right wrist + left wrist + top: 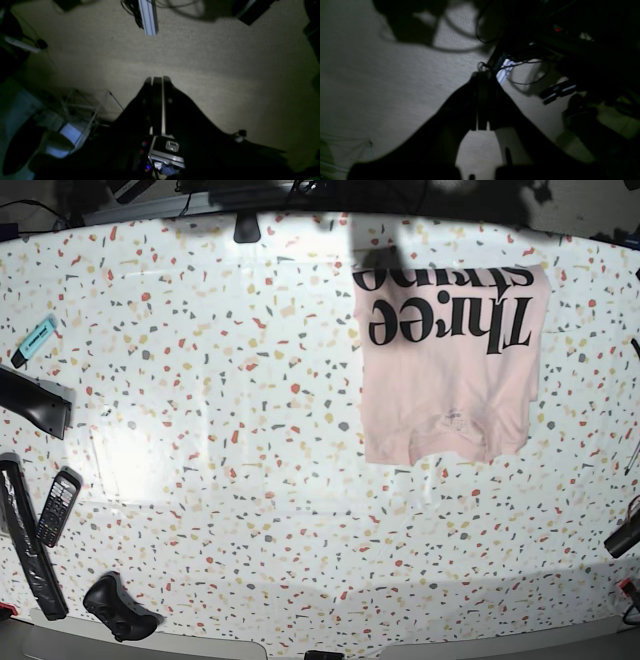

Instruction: Fold the T-shirt properly

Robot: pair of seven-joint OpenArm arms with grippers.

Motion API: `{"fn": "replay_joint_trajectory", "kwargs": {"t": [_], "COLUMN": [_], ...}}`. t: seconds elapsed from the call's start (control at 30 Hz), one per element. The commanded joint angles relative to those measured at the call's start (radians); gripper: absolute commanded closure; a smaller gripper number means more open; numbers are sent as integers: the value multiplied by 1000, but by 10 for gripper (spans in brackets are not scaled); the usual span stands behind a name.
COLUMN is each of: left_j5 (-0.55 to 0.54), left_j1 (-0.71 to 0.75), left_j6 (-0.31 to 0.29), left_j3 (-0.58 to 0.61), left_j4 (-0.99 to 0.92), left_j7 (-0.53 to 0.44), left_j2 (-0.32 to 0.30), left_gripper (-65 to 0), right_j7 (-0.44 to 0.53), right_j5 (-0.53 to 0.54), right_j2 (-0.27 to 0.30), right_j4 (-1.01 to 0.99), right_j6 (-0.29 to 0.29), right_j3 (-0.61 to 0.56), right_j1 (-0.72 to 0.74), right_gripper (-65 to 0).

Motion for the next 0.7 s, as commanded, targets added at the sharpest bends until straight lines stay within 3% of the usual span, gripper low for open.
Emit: {"fn": "replay_joint_trajectory", "kwargs": {"t": [0.0,0.2,0.4,0.57,0.67], "left_j5": [12,133,155,160,250], "left_j1": [-6,-113,-189,-219,-231], "left_j6": [-4,-2,-1,-1,16], "left_j3": [-4,-4,-3,-3,4], "left_j4": [-25,-178,-237,-237,-237], "left_j7": [-7,-77,-85,-105,-137], "left_j2": [-5,24,45,68,88], "left_gripper": [0,0,0,0,0], "right_j7": [19,174,287,379,419], "right_j5": [-12,-113,-123,-164,-163], "right_j2": [9,9,9,9,10], "right_j4": [-25,-205,-404,-571,-632], "right_j6": [8,-1,-87,-138,-158], "right_j3": [-8,-120,-222,-232,-232], "right_j1": [14,149,278,383,423], "right_gripper": [0,0,0,0,0]}}
